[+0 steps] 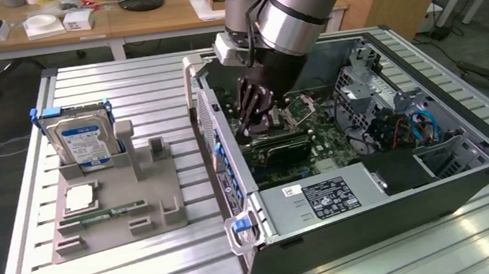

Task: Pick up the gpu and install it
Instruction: 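Press down on the gpu until it lock into place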

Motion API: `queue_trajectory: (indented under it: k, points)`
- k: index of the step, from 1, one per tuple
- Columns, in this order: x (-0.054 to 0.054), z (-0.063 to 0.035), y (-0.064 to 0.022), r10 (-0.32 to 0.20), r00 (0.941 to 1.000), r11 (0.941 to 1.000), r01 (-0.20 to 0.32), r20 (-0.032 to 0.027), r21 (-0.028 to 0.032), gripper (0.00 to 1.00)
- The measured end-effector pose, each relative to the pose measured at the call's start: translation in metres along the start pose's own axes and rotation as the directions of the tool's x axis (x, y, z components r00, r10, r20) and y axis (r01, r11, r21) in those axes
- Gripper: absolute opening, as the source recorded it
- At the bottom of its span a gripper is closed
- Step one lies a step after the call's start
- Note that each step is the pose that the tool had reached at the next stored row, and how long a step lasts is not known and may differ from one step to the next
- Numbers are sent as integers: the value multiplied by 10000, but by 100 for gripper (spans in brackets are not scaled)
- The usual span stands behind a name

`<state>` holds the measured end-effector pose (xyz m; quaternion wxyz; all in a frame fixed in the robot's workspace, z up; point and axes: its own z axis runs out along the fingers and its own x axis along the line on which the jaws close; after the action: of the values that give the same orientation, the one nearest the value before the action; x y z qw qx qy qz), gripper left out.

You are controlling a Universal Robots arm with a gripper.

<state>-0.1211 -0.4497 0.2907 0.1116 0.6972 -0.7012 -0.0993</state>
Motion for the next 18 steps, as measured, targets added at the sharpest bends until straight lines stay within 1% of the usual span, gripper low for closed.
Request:
queue_trajectory:
  k: [2,4,7,8,10,12,16,18]
  points:
    - [1,-11,-35,-5,10000,9998,5,0,-212,10]
    - [2,-21,-70,-7,10000,9993,7,0,-367,10]
    - [9,-27,-86,-11,10000,9980,11,-4,-637,10]
    - [12,-27,-86,-13,10000,9976,13,-4,-695,10]
    - [14,-26,-87,-15,10000,9970,15,-5,-775,10]
    - [15,-25,-86,-13,10000,9966,13,-5,-820,10]
    - [15,-6,-92,-15,10000,9963,15,-4,-857,10]
    - [15,-6,-91,-14,10000,9963,14,-6,-860,10]
